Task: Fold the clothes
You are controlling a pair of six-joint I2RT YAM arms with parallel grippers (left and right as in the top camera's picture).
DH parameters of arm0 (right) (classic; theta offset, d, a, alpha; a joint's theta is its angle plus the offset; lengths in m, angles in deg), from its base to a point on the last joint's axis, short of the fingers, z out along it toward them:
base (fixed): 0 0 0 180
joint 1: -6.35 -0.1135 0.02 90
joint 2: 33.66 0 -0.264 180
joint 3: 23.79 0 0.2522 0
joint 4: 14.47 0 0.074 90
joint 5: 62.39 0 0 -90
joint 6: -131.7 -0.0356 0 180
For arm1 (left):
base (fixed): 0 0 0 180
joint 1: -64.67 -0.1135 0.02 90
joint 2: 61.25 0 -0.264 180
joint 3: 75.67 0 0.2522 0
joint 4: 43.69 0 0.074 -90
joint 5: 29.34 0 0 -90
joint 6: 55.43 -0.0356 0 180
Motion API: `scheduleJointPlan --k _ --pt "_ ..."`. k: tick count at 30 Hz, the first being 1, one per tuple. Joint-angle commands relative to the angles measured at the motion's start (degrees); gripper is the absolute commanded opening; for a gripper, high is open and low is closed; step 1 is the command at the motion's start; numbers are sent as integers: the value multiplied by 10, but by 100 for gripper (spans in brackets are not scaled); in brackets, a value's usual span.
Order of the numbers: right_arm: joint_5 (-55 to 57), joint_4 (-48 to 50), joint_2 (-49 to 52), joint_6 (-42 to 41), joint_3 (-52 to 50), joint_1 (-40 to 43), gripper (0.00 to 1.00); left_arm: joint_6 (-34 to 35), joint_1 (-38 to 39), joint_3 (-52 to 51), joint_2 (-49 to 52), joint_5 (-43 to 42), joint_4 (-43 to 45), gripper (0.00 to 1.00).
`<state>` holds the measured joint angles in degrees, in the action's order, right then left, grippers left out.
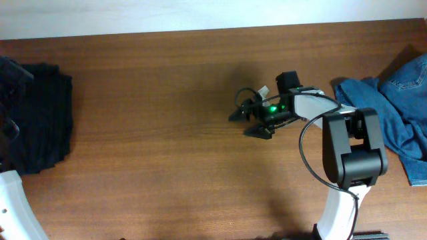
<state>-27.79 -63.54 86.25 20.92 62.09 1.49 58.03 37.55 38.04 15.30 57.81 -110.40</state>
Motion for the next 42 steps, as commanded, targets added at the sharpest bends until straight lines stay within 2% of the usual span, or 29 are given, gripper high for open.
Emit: scheduleJointPlan --k 1,8,21,32,37,42 --pt "85 -1 26 2 -7 22 99 3 1 -3 0 -6 1 99" --pt "110 5 26 1 -7 30 99 3 1 -3 0 -6 1 99" --pt "296 5 26 1 -7 30 99 3 1 -3 0 -6 1 99" --pt "308 6 20 1 -8 29 99 3 1 -3 0 -6 1 99" --pt "308 6 -43 1 -8 12 99 3 1 -3 0 -6 1 99" --pt "308 6 -150 1 -8 -26 99 3 1 -3 0 -6 1 99"
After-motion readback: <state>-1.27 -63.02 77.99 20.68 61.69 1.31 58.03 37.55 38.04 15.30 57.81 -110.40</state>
